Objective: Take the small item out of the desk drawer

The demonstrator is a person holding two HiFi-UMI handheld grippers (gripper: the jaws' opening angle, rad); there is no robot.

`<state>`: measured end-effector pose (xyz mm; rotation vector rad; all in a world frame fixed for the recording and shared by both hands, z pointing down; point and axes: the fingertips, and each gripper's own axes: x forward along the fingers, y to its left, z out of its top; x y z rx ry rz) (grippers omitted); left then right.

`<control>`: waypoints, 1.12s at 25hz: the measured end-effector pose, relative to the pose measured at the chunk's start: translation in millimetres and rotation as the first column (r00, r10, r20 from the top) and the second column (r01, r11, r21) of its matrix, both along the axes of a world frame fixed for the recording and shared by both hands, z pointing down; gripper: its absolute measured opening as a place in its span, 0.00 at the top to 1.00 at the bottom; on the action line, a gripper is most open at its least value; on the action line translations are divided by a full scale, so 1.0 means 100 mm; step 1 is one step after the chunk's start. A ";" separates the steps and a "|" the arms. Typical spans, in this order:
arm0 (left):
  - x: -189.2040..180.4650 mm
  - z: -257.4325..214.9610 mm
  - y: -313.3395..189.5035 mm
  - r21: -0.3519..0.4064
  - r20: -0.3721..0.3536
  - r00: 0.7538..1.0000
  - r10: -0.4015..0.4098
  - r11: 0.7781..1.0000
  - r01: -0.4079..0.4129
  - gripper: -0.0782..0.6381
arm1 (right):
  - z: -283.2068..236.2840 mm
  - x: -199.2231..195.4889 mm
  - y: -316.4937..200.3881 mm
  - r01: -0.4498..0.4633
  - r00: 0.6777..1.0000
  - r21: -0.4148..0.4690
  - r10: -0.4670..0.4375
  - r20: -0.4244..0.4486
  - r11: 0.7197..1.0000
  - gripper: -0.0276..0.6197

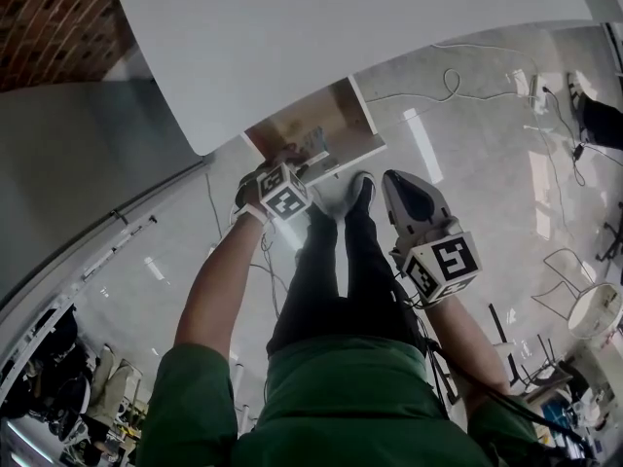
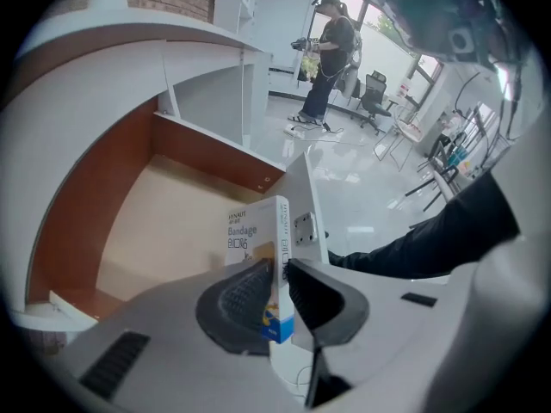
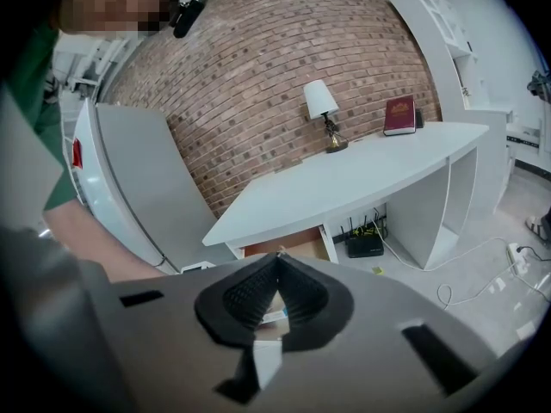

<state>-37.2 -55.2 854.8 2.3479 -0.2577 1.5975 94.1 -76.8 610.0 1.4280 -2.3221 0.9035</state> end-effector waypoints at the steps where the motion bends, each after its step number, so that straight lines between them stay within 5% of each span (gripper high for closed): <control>1: -0.01 -0.03 0.01 0.011 -0.002 1.000 0.000 1.000 0.000 0.81 | -0.01 -0.01 0.00 0.000 1.000 0.004 0.000 0.002 1.000 0.95; 18: 0.08 -1.16 -0.06 0.171 -0.094 0.994 -0.052 0.983 0.067 0.81 | -0.56 -0.07 -0.05 0.021 1.000 0.093 -0.022 0.009 0.995 0.95; 28: 0.17 -2.16 -0.24 0.313 -0.163 0.985 -0.056 0.944 0.106 0.81 | -1.08 -0.05 -0.16 0.023 0.999 0.165 -0.027 0.024 0.986 0.95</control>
